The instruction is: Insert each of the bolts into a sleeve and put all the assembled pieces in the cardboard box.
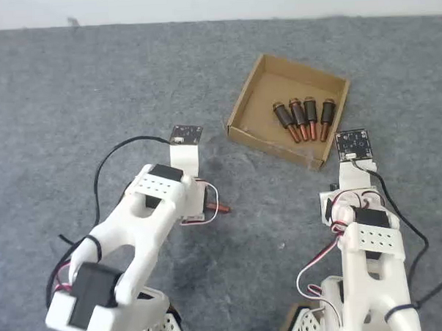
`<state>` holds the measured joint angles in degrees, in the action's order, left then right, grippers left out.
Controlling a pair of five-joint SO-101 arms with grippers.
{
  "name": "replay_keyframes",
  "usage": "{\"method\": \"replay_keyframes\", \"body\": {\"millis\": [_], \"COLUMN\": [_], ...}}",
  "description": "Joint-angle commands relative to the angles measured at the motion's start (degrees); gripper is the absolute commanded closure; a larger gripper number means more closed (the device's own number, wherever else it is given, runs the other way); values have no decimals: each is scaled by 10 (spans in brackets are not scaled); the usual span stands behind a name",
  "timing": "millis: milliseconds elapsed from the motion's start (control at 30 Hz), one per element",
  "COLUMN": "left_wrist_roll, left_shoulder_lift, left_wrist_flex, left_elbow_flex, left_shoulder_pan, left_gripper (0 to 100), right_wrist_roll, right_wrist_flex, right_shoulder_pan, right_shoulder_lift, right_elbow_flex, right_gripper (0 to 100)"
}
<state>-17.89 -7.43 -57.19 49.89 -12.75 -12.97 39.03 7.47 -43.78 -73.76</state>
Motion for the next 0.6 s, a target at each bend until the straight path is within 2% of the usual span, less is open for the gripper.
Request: {"method": "replay_keyframes", "body": {"millis": [0,267,567], "left_wrist_roll": [-34,-130,-165], "left_shoulder_lift": [-2,2,65], "left_wrist_flex": [54,120,92], "left_elbow_flex": [-22,-22,-77], "left_shoulder_pan": [5,5,3], "left_gripper": [987,987,984], "right_wrist_roll": [-10,-10,-10], "right_wrist_flex": [-4,-4,-4], "right_shoulder_pan": [-7,-5,-7], "right_shoulder_lift": [-22,-22,-22], "right_elbow_flex": [4,4,3], "right_gripper": [992,992,992]}}
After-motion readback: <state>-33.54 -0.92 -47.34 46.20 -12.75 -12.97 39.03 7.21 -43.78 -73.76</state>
